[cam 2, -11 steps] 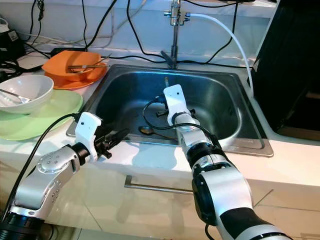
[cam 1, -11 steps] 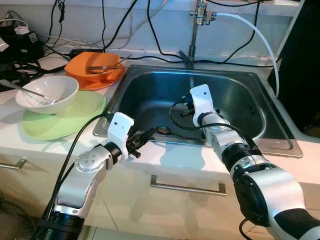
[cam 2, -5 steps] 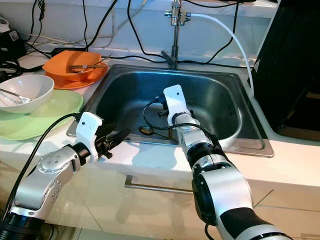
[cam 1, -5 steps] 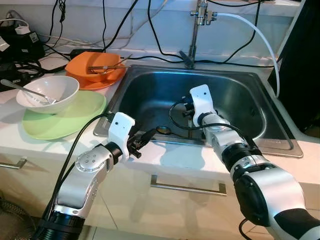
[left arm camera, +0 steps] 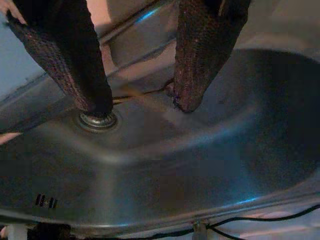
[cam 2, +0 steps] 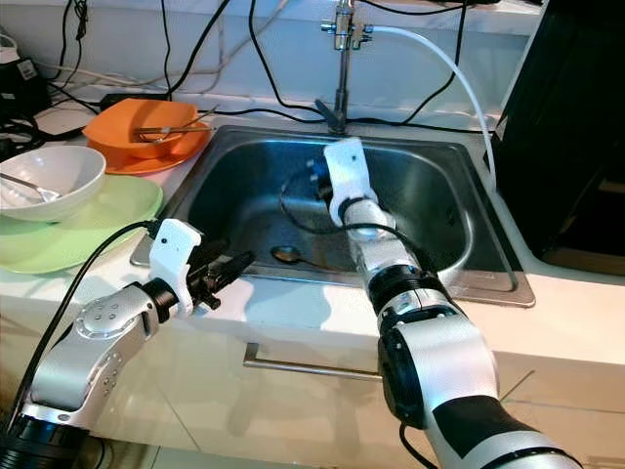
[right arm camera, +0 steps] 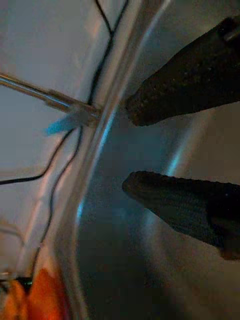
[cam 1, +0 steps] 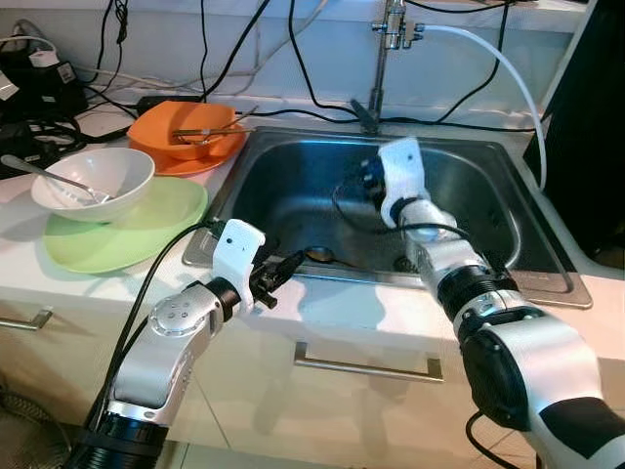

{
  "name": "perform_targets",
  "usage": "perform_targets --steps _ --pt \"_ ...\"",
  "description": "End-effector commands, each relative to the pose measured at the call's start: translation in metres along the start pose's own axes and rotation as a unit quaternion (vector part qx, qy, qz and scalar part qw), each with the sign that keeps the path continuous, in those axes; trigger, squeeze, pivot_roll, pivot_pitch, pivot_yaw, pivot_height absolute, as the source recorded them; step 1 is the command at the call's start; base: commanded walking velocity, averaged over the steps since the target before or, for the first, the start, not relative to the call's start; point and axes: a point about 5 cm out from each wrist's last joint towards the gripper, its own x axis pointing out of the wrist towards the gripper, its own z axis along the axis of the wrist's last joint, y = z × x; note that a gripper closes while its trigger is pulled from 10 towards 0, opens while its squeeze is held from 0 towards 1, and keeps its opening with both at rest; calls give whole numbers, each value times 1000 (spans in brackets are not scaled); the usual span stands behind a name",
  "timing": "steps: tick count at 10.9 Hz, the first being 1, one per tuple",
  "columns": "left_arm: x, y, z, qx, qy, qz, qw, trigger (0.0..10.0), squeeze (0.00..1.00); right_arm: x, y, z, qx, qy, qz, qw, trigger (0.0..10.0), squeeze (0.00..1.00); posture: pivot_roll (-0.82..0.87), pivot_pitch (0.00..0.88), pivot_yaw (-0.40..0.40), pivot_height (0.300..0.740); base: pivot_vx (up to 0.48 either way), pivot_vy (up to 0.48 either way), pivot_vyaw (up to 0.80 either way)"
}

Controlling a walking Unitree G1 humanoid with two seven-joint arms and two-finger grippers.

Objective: Kitchen organization

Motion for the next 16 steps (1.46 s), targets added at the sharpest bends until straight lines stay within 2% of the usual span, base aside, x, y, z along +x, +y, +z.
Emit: perform_targets --steps 1,3,4,5,6,7,8,11,14,16 --pt "0 2 5 15 -11 14 1000 10000 0 4 -4 22 5 -45 -9 999 10000 0 253 0 -15 740 0 0 0" --pt "-2 16 17 23 -51 76 996 10000 0 1 4 36 14 -117 8 993 10000 0 251 0 -14 740 0 0 0" --pt "-4 22 23 32 -67 100 992 10000 0 -2 9 37 23 -137 19 990 10000 0 250 0 -14 740 0 0 0" --pt "-7 29 32 40 -90 129 987 10000 0 -6 14 37 22 -161 30 986 10000 0 252 0 -17 740 0 0 0" --pt "-17 48 46 60 -117 185 974 10000 0 -17 17 33 36 -190 30 981 10000 0 246 0 -15 740 0 0 0" --pt "-23 57 51 72 -123 210 967 10000 0 -23 17 32 41 -201 23 978 10000 0 238 1 -12 740 0 0 0" --pt "-32 67 56 85 -126 230 961 10000 0 -31 17 27 62 -203 14 977 10000 0 233 3 -11 740 0 0 0" --pt "-65 95 59 110 -111 293 943 10000 0 -47 35 -8 66 -150 33 986 10000 0 236 10 -10 740 0 0 0" --pt "-91 123 50 103 -80 362 923 10000 0 -51 41 -6 68 -145 47 986 10000 0 241 10 -13 740 0 0 0" --pt "-100 139 37 84 -51 396 913 10000 0 -52 42 -6 68 -140 47 987 10000 0 237 12 -13 740 0 0 0"
